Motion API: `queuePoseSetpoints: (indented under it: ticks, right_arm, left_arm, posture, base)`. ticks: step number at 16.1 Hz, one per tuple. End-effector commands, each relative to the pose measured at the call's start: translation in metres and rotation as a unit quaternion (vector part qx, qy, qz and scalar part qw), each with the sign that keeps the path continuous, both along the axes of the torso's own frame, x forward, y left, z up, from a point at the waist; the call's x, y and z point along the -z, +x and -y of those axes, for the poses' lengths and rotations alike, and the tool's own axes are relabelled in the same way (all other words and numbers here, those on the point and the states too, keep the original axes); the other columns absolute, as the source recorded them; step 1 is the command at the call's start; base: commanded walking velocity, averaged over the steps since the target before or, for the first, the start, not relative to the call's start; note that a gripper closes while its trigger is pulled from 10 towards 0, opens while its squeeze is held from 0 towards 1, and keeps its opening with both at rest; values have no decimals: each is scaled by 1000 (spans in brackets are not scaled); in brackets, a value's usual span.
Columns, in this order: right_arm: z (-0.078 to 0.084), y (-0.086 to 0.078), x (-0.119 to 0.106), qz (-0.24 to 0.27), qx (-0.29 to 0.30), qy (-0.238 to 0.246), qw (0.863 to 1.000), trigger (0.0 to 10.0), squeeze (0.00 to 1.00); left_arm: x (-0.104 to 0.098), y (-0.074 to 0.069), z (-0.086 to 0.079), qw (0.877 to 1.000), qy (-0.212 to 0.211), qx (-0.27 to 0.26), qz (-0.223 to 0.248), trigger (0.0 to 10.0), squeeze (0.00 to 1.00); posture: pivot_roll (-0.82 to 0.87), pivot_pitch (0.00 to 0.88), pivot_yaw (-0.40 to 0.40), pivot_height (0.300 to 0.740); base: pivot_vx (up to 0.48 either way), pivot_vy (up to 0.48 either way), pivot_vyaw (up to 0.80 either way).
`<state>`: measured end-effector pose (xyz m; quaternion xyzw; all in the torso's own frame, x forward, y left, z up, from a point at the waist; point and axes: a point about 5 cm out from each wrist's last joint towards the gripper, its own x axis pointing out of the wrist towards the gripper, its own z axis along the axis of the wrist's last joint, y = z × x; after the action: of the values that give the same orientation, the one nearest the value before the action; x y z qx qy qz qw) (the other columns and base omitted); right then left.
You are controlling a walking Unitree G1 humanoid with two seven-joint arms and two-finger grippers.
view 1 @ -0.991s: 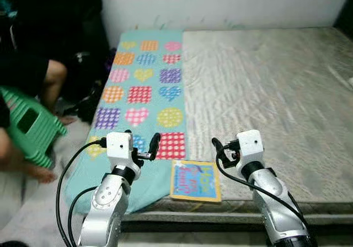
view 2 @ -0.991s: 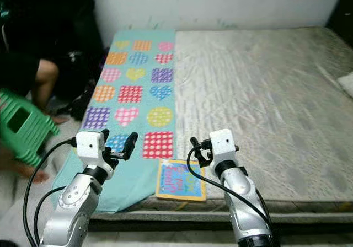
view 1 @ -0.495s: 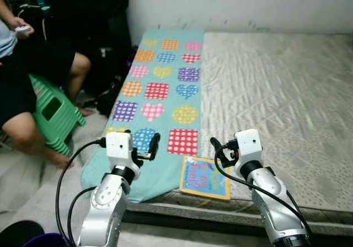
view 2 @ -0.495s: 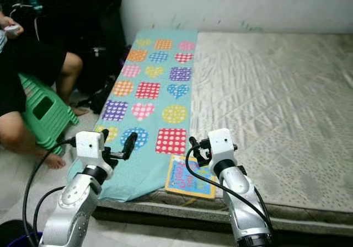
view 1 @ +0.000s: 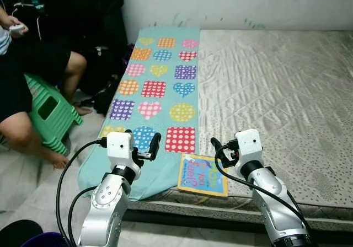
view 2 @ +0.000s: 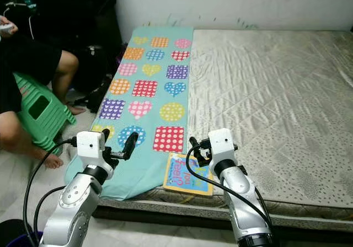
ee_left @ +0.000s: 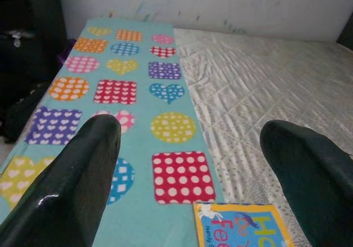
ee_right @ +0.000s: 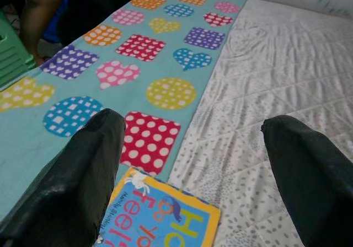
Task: Clean up the room
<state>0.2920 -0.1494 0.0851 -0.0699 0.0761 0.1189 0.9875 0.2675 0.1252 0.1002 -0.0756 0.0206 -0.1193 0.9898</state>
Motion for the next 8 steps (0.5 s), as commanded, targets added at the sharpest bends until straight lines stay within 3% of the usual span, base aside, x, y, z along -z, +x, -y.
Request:
queuePoseSetpoints:
  ticks: [1, 7, 8]
  right_arm:
    - [-3, -1, 5, -12, -7, 0, 1000, 10000, 0]
    - [-2, -1, 6, -14, 2, 7, 1000, 10000, 0]
    - [-1, -1, 7, -18, 7, 7, 1000, 10000, 0]
  left_arm:
    - [4, -1, -2, 1000, 6, -6, -12, 10000, 0]
    - [3, -1, -5, 1000, 4, -8, -10, 10000, 0]
    - [3, 0, -5, 1000, 3, -8, -9, 10000, 0]
  posture:
    - [-139, 65, 44, 740]
    - [-139, 69, 50, 740]
    - [-140, 69, 51, 740]
  base:
    - [0, 0, 0]
    - [0, 0, 0]
    - [0, 0, -800]
